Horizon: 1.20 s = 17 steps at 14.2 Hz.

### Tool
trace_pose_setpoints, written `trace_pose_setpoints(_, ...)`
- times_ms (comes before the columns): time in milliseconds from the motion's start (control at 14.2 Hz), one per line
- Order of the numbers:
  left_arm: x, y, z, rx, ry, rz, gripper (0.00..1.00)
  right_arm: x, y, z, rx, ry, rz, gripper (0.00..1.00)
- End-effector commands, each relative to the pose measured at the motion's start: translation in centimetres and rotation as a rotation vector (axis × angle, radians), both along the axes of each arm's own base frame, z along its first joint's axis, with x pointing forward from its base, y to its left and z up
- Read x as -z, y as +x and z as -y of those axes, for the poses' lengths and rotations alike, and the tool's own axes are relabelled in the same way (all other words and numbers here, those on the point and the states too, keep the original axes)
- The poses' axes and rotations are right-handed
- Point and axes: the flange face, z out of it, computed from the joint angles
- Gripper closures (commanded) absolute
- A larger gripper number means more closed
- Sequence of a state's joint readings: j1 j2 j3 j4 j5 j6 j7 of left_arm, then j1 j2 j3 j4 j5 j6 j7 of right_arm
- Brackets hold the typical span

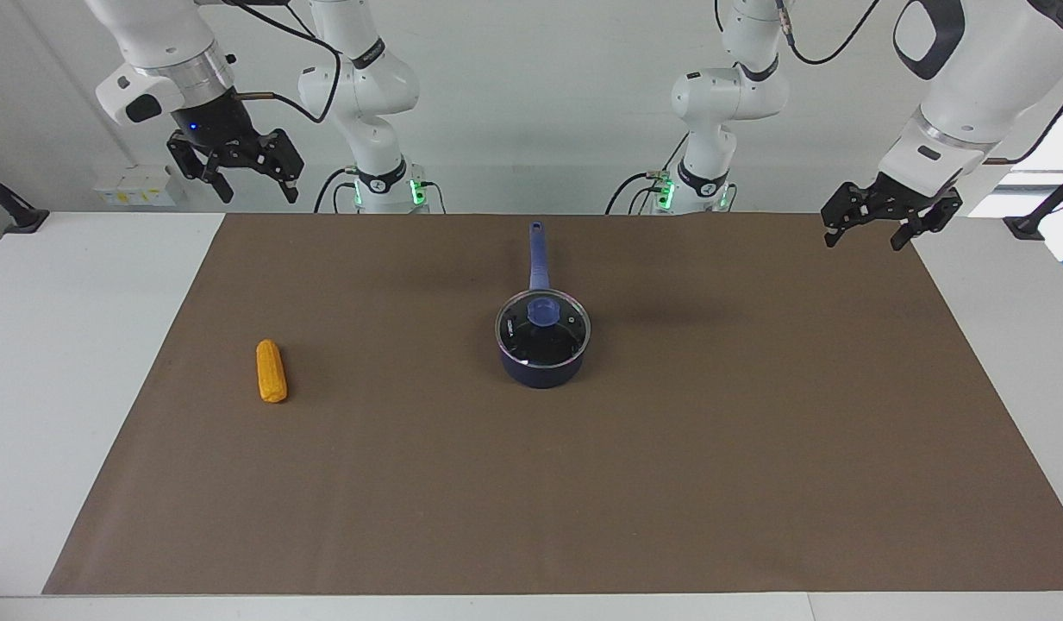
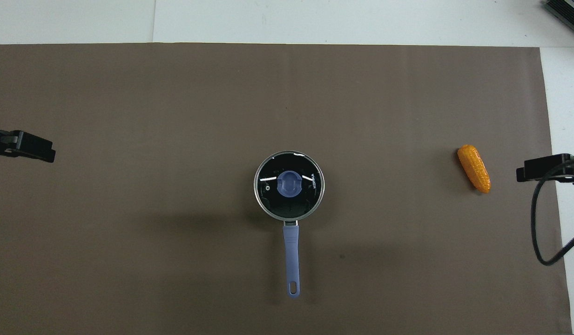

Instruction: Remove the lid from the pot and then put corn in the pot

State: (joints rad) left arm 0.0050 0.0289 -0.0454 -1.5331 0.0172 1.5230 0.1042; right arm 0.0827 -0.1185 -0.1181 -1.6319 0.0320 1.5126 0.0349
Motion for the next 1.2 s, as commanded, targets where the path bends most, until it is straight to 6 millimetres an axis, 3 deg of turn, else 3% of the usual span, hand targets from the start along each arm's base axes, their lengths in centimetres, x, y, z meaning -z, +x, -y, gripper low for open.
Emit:
trace_pose_setpoints(0,-0.29,0.0,-0.17,0.007,0.012,-0.01,0.0,-0.15,0.07,0.25,-0.009,0.012,0.013,0.0)
trace_pose_setpoints(1128,-0.49,0.31,0.46,0.015,0.009,0.016,0.0,-0.15,0.07,0.25,-0.008,0.012,0.013,0.0)
